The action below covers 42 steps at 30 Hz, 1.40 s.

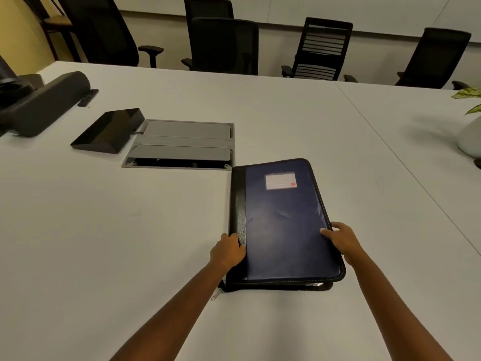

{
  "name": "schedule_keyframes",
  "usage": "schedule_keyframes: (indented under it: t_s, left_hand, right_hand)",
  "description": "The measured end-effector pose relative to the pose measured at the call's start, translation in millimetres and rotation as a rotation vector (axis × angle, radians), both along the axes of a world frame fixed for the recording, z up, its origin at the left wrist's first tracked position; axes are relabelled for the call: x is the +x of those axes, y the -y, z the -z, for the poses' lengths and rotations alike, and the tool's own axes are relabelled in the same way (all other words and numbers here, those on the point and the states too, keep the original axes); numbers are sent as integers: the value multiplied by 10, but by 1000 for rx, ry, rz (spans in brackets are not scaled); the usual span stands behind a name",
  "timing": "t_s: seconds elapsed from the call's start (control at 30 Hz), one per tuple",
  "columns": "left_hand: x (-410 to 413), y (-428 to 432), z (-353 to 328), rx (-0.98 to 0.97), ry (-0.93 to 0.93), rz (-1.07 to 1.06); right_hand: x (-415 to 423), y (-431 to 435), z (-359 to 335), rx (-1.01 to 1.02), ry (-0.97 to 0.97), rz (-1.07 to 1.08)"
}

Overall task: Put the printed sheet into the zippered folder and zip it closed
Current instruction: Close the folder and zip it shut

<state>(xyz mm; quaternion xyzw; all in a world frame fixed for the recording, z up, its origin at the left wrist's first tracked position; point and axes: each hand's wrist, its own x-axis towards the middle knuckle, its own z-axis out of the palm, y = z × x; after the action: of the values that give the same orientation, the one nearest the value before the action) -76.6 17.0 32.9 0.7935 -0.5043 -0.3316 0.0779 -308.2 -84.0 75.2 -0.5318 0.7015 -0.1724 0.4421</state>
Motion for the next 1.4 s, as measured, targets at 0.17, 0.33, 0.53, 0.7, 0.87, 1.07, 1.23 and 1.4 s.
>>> schedule_keyframes:
  t_s: [0.17, 0.33, 0.53, 0.7, 0.87, 1.07, 1.23, 1.4]
  left_hand:
    - [16, 9, 60, 6, -108, -123]
    - [-2, 4, 91, 15, -144, -218]
    - [36, -5, 117, 38, -171, -268]
    - [85, -45, 179, 34, -204, -306]
    - [162, -92, 207, 18, -227, -352]
    - [324, -101, 241, -35, -218, -480]
    - [298, -97, 223, -102, -260, -529]
    - [323, -236, 253, -188, -307, -484]
  right_hand:
    - [-59, -65, 241, 43, -94, 7]
    - [-32, -119, 366, 87, -101, -48]
    - [55, -118, 398, 45, -174, -124]
    - [56, -78, 415, 45, -190, -173]
    - [168, -38, 412, 38, -207, -224]
    - [426, 39, 462, 31, -211, -285]
    - [458, 108, 493, 10, -249, -330]
    - [514, -63, 693, -73, -318, -311]
